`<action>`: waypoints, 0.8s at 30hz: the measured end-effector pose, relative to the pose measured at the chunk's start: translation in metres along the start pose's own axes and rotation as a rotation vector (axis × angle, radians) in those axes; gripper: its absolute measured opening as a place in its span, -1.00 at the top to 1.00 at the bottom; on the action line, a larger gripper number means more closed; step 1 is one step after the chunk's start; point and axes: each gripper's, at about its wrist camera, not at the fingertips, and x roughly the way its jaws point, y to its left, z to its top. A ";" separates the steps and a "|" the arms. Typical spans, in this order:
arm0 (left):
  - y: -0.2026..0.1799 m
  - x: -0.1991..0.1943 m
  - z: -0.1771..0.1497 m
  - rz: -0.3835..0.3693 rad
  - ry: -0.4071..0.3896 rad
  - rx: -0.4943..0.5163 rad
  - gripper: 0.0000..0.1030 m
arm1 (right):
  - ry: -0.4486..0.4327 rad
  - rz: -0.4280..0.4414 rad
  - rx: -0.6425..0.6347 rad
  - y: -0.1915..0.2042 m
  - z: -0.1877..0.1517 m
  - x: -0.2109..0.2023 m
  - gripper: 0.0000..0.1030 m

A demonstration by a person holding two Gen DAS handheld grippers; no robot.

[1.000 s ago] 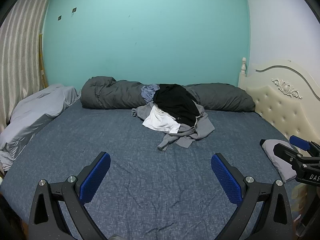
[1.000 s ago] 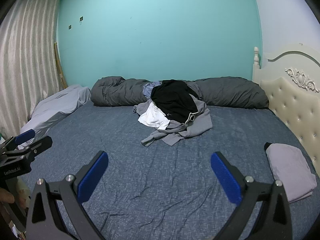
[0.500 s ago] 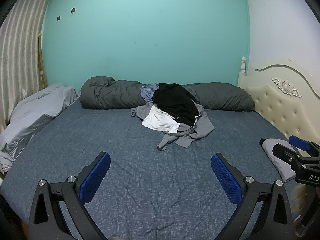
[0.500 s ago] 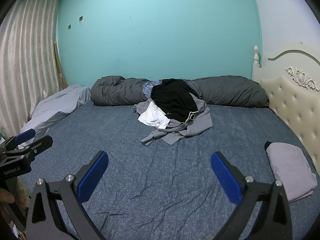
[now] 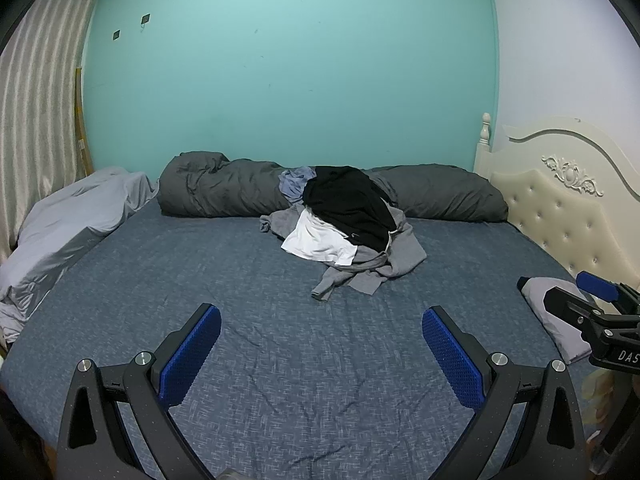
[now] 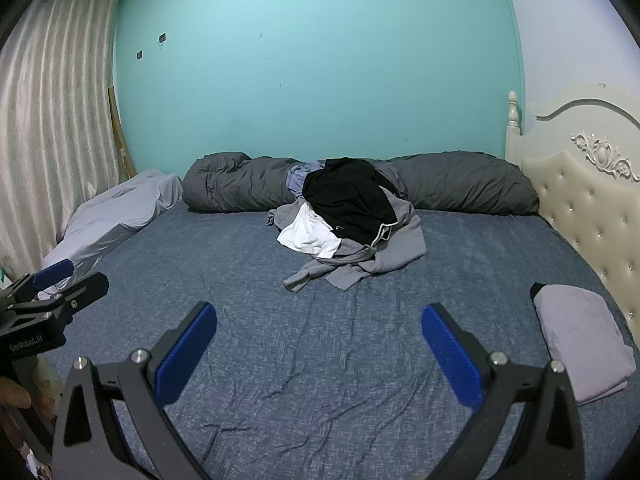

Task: Fold clothes

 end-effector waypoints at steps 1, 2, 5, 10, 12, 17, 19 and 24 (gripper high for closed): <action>0.000 0.000 -0.001 0.000 0.000 0.001 -0.99 | -0.001 -0.001 0.001 0.000 0.000 0.000 -0.99; -0.001 0.001 -0.003 0.001 -0.001 0.001 -0.99 | -0.001 -0.001 0.002 0.000 -0.001 0.000 -0.99; -0.001 0.001 -0.006 0.001 -0.003 0.000 -0.99 | 0.002 0.001 0.007 -0.001 -0.002 0.001 -0.99; -0.003 0.001 -0.009 0.003 -0.005 0.002 -0.99 | 0.004 0.002 0.005 -0.001 -0.003 0.000 -0.99; -0.003 0.000 -0.010 0.002 -0.006 0.001 -0.99 | 0.005 0.003 0.006 -0.001 -0.003 0.000 -0.99; -0.002 -0.002 -0.009 0.001 -0.007 0.003 -0.99 | 0.005 0.003 0.007 -0.001 -0.002 0.000 -0.99; -0.001 -0.003 -0.008 0.001 -0.007 0.001 -0.99 | 0.005 0.003 0.008 -0.001 -0.001 0.000 -0.99; 0.000 -0.003 -0.005 -0.002 -0.007 -0.001 -0.99 | 0.005 0.004 0.009 -0.001 0.000 -0.001 -0.99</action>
